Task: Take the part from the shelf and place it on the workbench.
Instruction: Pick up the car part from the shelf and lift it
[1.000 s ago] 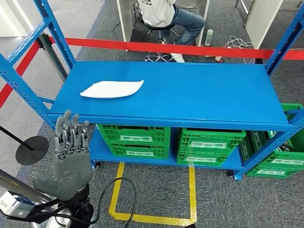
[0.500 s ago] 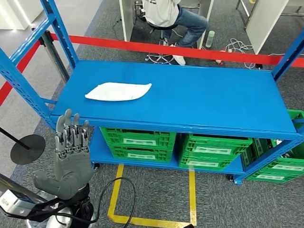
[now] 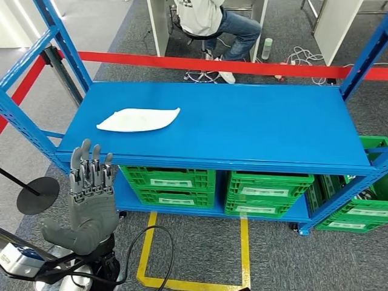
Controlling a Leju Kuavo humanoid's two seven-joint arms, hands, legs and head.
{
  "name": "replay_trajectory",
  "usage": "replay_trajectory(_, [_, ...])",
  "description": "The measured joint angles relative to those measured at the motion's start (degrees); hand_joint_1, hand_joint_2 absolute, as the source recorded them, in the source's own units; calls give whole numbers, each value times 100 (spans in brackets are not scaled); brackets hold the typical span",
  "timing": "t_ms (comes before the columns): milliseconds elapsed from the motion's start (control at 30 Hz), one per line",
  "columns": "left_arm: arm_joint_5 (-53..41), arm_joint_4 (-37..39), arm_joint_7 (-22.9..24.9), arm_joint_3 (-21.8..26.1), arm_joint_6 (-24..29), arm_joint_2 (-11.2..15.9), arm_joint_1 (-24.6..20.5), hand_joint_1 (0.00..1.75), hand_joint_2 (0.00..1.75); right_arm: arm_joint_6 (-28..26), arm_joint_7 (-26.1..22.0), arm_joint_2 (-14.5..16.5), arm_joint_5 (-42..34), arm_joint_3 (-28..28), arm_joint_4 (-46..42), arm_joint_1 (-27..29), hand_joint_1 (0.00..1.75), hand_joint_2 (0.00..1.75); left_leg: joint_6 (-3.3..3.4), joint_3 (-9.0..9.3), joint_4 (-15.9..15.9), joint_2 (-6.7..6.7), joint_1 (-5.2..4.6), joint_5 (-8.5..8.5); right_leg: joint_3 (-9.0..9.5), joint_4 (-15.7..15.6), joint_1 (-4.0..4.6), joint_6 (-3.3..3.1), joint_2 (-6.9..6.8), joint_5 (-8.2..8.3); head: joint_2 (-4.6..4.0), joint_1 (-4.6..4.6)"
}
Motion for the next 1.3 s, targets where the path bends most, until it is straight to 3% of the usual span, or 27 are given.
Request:
replay_trajectory(33, [0, 1, 0, 0, 1, 1, 0, 0, 0, 15, 4, -4, -2, -7, 0, 1, 0, 175, 5, -37, 85, 0, 0, 28, 4, 0, 3, -1, 1, -1, 0, -1])
replay_trajectory(67, [0, 1, 0, 0, 1, 1, -2, 0, 0, 28, 3, -8, -3, -13, 0, 1, 0, 175, 21, 26, -41, 0, -1, 156, 11, 0, 6, -1, 6, -2, 0, -1])
replay_trajectory(167, [0, 1, 0, 0, 1, -1, -23, 0, 0, 54, -13, -9, -3, -32, 0, -3, 0, 175, 122, 521, -1073, 0, -25, 657, 36, 3, 21, 23, 20, -13, 0, 0])
replay_trajectory(233, [1, 1, 2, 1, 1, -3, -43, 0, 0, 59, -18, -9, -4, -41, 0, -5, 0, 175, 168, 664, -1414, 1, -50, 699, 18, 1, 34, 74, 13, -12, 0, 6])
replay_trajectory(367, [8, 1, 4, 1, -1, -8, -58, 0, 0, 58, 4, -10, 18, -57, -1, -10, 0, 175, 239, 695, -1538, 3, -21, 731, -48, 83, 33, 203, -4, -98, 0, 16])
replay_trajectory(467, [18, 3, 11, -2, 0, -10, -68, 0, 0, 57, 45, -16, 30, -65, -1, -10, 0, 175, 284, 702, -1567, 22, -13, 749, -463, 935, 31, 255, -3, -554, 0, 51])
replay_trajectory(533, [27, 8, 17, -2, 1, -10, -65, 0, 0, 59, 61, -21, 32, -68, -2, -32, 0, 175, 296, 699, -1561, 33, -20, 745, -679, 1400, 33, 272, -4, -670, 0, 55])
replay_trajectory(600, [34, 15, 23, -2, 4, -10, -54, 0, 0, 61, 86, -27, 43, -68, -2, -55, 0, 175, 293, 704, -1550, 32, -19, 739, -523, 1113, 29, 272, -9, -401, 0, 55])
replay_trajectory(667, [49, 18, 24, -2, 8, -10, -27, 0, 0, 63, 112, -33, 54, -69, -2, -52, 0, 175, 260, 695, -1515, 19, -31, 718, -173, 398, 26, 250, -13, -107, 0, 61])
replay_trajectory(733, [63, 19, 24, -1, 10, -10, 2, 0, 0, 68, 119, -35, 55, -70, -2, -59, 0, 175, 203, 663, -1476, 11, -52, 710, 25, 18, 34, 193, 0, -45, 0, 60])
replay_trajectory(800, [66, 19, 24, -1, 11, -10, 14, 0, 0, 73, 110, -34, 51, -70, -2, -81, 0, 175, 157, 649, -1461, 13, -55, 717, 49, 0, 38, 127, 19, -53, 0, 54])
replay_trajectory(867, [67, 19, 23, -1, 12, -10, 17, 0, 0, 74, 104, -33, 50, -70, -2, -105, 0, 175, 104, 617, -1345, 13, -45, 617, 63, -13, 19, 73, 14, -42, 0, 40])
replay_trajectory(900, [63, 19, 23, -1, 17, -9, 18, 0, 0, 74, 105, -33, 50, -70, -2, -117, 0, 175, 73, 540, -1152, 12, -37, 487, 73, -19, 7, 46, 5, -39, 0, 31])
replay_trajectory(967, [32, 20, 21, -1, 44, -2, 25, 0, 0, 78, 114, -33, 47, -71, -2, -136, 0, 175, 17, 241, -469, 12, -20, 134, 81, -20, 6, 13, -10, -44, 0, 7])
replay_trajectory(1033, [-4, 25, 20, 0, 72, 4, 36, 0, 0, 105, 157, -33, 30, -78, -2, -153, 0, 175, 0, -10, 74, 12, -11, -17, 86, -19, 9, 2, -12, -50, 0, 6])
replay_trajectory(1067, [-11, 27, 20, 0, 75, 4, 40, 0, 0, 130, 186, -33, 19, -84, -2, -161, 0, 175, 9, -11, 69, 12, -10, 70, 95, -19, 10, -1, -8, -53, 0, 7])
replay_trajectory(1100, [-14, 29, 19, -1, 68, 4, 41, 0, 0, 158, 212, -33, 13, -90, -2, -168, 0, 175, 28, 85, -147, 12, -12, 256, 108, -21, 11, 0, 1, -70, 0, 7])
replay_trajectory(1167, [-1, 29, 4, -9, -4, 3, 36, 0, 0, 202, 240, -32, 20, -95, -2, -174, 0, 175, 108, 421, -876, 17, -32, 623, 135, -28, 19, 19, 13, -124, 0, 9])
replay_trajectory(1233, [31, 29, -27, -28, -123, 4, 22, 0, 0, 244, 257, -33, 36, -95, -3, -175, 0, 175, 183, 668, -1393, 30, -70, 639, 142, -60, 25, 85, 9, -189, 0, 8])
replay_trajectory(1300, [61, 29, -52, -44, -200, 8, 16, 0, 0, 275, 272, -35, 46, -95, -5, -175, 0, 175, 246, 773, -1589, 20, -88, 533, 216, -65, 19, 188, -15, -133, 0, 7])
